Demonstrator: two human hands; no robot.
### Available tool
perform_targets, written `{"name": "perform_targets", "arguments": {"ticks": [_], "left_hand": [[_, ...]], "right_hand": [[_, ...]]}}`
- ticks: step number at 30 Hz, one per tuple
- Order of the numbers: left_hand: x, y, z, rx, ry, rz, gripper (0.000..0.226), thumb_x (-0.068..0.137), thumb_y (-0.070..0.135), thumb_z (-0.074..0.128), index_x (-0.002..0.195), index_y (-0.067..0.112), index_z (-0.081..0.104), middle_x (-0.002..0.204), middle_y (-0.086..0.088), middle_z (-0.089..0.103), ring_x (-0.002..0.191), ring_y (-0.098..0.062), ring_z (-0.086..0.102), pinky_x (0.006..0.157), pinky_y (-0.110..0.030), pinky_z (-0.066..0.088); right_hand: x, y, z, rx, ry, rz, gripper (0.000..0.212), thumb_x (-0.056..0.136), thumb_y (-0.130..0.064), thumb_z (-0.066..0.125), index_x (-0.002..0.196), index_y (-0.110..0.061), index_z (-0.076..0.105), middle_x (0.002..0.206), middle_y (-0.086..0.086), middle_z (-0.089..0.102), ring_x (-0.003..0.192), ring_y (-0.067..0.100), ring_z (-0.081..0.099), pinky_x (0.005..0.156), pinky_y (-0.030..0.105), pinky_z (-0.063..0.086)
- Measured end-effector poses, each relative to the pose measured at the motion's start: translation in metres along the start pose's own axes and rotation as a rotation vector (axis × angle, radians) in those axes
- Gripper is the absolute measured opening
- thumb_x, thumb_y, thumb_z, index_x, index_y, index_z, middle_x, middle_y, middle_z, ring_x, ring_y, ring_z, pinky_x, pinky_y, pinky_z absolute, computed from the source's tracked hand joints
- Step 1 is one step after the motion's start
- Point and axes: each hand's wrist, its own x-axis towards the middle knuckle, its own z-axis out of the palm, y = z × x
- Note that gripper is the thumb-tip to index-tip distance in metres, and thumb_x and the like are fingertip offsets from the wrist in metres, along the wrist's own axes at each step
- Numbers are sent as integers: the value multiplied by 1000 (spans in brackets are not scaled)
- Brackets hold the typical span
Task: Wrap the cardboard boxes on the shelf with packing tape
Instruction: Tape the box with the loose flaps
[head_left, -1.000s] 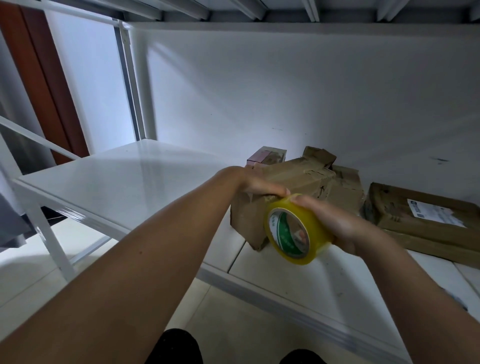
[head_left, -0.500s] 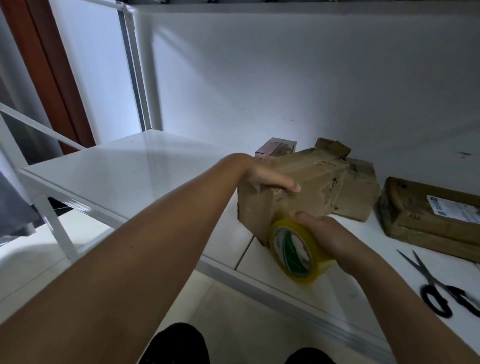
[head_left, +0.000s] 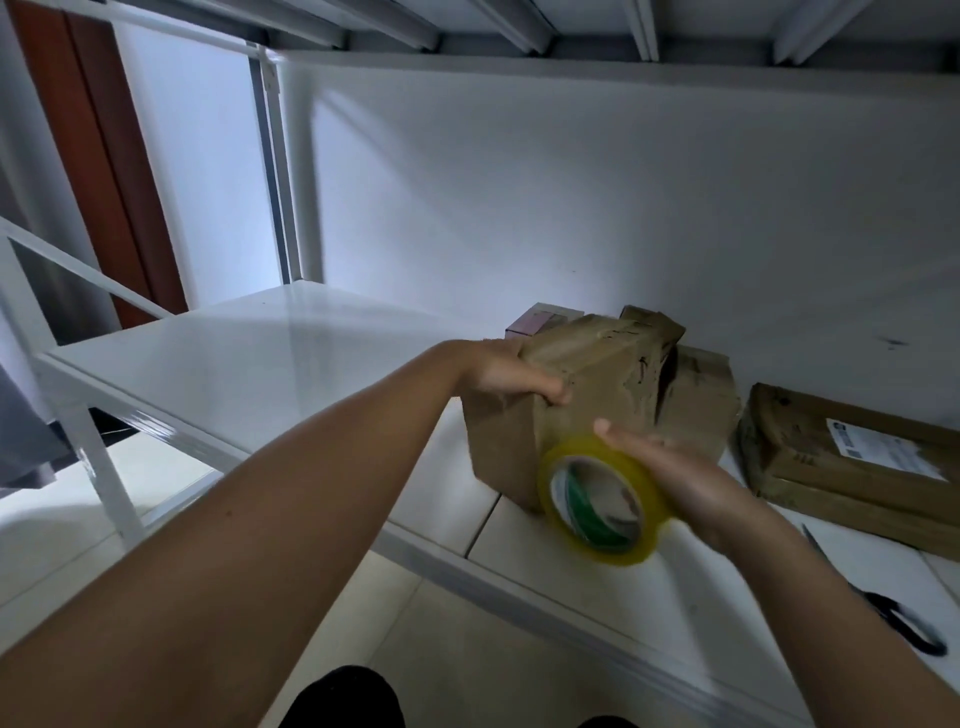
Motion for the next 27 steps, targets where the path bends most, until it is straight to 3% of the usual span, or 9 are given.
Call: {"name": "perform_targets", "arguments": {"ticks": [2, 3, 7, 11, 14, 17, 21, 25, 27], "left_hand": [[-8, -7, -6, -238, -111, -57, 53, 75, 61, 66, 112, 25, 58, 103, -2, 69, 81, -15, 71, 62, -25, 56], [-13, -12, -5, -324, -138, -92, 50, 77, 64, 61, 108, 24, 61, 99, -2, 70, 81, -15, 71, 64, -27, 56], [-16, -46, 24, -604, -149, -152, 52, 84, 65, 46, 110, 21, 59, 109, -8, 63, 105, -26, 58, 100, -47, 43], [-19, -57, 36, -582, -104, -179, 51, 89, 64, 33, 123, 28, 49, 126, -6, 53, 118, -25, 43, 113, -56, 18], [-22, -49, 23, -436, -68, -179, 46, 91, 60, 35, 121, 29, 50, 129, -4, 53, 120, -22, 44, 109, -52, 28], [-17, -40, 14, -345, -68, -224, 37, 93, 54, 37, 111, 25, 53, 116, -4, 56, 108, -22, 52, 105, -48, 37], [0, -31, 2, -371, 6, -294, 44, 96, 50, 32, 111, 12, 48, 107, -6, 56, 85, -19, 57, 94, -45, 44], [15, -23, 6, -410, 70, -286, 42, 96, 53, 31, 110, 17, 48, 108, -7, 57, 95, -24, 56, 84, -41, 45], [20, -18, 15, -406, 28, -263, 40, 96, 51, 37, 103, 18, 58, 97, -9, 63, 85, -24, 59, 78, -37, 48]], "right_hand": [[-7, -20, -18, 50, -5, -110, 57, 52, -64, 63, 74, -13, 71, 66, 5, 71, 58, 19, 68, 53, 25, 51], [-10, -29, -26, 93, -14, -149, 57, 50, -63, 66, 74, -12, 74, 69, 7, 72, 60, 21, 69, 53, 24, 53], [-12, -50, -28, 239, -61, -195, 37, 58, -51, 67, 73, -18, 78, 73, 4, 75, 63, 17, 72, 48, 24, 54], [3, -52, -5, 249, 12, -155, 62, 51, -59, 67, 95, -16, 70, 88, 8, 75, 82, 25, 72, 76, 34, 56], [15, -55, 2, 260, 62, -161, 61, 46, -65, 66, 87, -19, 72, 79, 3, 75, 71, 18, 73, 69, 32, 54], [23, -48, 8, 276, 43, -170, 63, 46, -71, 62, 83, -21, 74, 76, -1, 75, 66, 14, 72, 62, 27, 51], [30, -39, 10, 338, 28, -164, 71, 44, -75, 61, 89, -22, 76, 91, 4, 75, 87, 21, 71, 76, 35, 56], [34, -42, 7, 340, 0, -123, 73, 52, -73, 59, 103, -22, 72, 103, 9, 72, 98, 27, 67, 81, 39, 55], [37, -45, 7, 328, 2, -129, 68, 55, -70, 59, 101, -22, 72, 102, 9, 72, 97, 26, 68, 81, 38, 55]]}}
